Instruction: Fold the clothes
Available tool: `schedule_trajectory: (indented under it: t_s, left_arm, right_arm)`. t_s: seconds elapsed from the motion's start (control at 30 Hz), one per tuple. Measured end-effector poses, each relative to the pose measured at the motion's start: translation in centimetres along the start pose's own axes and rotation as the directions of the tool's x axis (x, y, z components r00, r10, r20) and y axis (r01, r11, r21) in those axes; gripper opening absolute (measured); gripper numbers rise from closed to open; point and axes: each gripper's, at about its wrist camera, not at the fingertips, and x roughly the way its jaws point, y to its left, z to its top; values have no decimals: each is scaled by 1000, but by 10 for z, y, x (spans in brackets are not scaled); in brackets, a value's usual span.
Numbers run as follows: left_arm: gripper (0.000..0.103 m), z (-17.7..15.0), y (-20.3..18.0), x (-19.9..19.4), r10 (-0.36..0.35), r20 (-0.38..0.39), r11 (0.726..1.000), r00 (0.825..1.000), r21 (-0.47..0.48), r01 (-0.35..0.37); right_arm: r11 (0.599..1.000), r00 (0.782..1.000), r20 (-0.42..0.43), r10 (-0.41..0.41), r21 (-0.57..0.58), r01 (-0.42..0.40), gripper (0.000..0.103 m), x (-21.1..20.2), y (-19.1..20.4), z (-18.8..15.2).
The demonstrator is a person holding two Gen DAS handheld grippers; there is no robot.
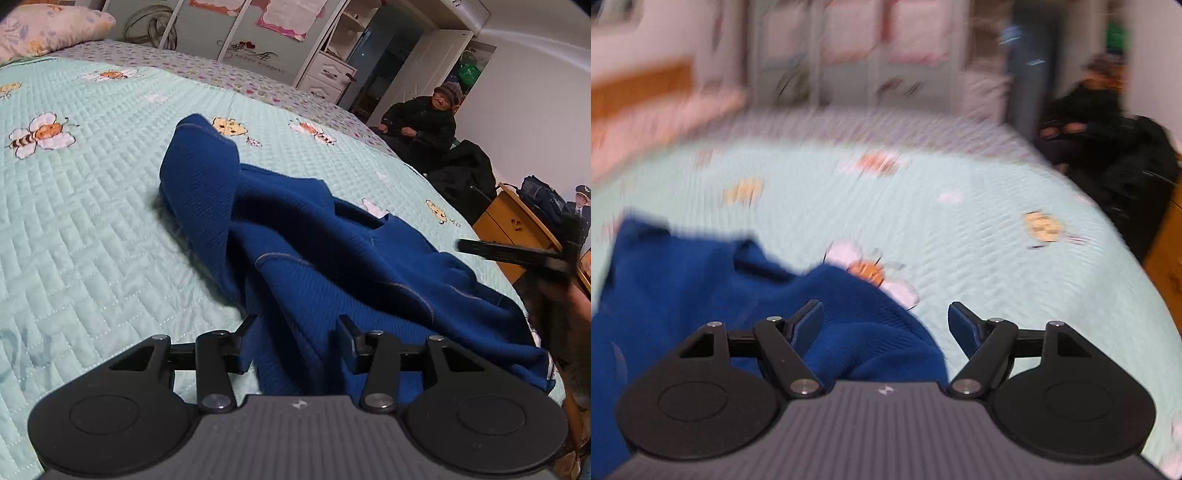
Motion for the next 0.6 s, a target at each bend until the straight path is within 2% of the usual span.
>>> schedule_trajectory:
  t_s: [0.1, 0.13, 0.3, 0.37, 0.4, 0.5, 0.53, 0.57, 0.6]
  left_arm:
    - [50, -5, -2, -6, -21, 7, 1000, 1000, 3, 21]
    - [51, -6, -1, -5, -28, 4, 1000, 1000, 0, 28]
    - [53, -7, 4, -2, -56, -3, 998, 998, -12, 56]
    - [54, -8, 5, -3, -63, -3, 998, 998, -16, 63]
    - [54, -7, 5, -4, -64, 0, 998, 998, -17, 64]
    - [58, -7, 5, -5, -66, 4, 998, 998, -17, 66]
    - [59, -7, 5, -5, -67, 5, 998, 998, -17, 67]
    - [59, -6, 4, -6, -68, 6, 998, 998, -16, 68]
    - [59, -6, 4, -6, -69, 6, 997, 998, -16, 69]
  right_arm:
    - [994, 996, -68, -59, -101, 52, 75, 39, 6, 11]
    - [994, 995, -79, -52, -100, 44, 75, 47, 4, 14]
    - [998, 976, -210, 53, -26, -60, 75, 84, -14, 12]
    - [996, 963, -253, 91, 3, -94, 81, 97, -21, 7]
    - [996, 965, -245, 94, 17, -93, 88, 97, -21, 5]
    - [997, 968, -241, 78, 41, -70, 90, 96, -18, 2]
    - [997, 968, -240, 70, 43, -62, 89, 96, -16, 2]
    - [998, 970, -234, 67, 31, -62, 80, 94, -12, 2]
    - [998, 971, -228, 70, 11, -69, 59, 90, -7, 4]
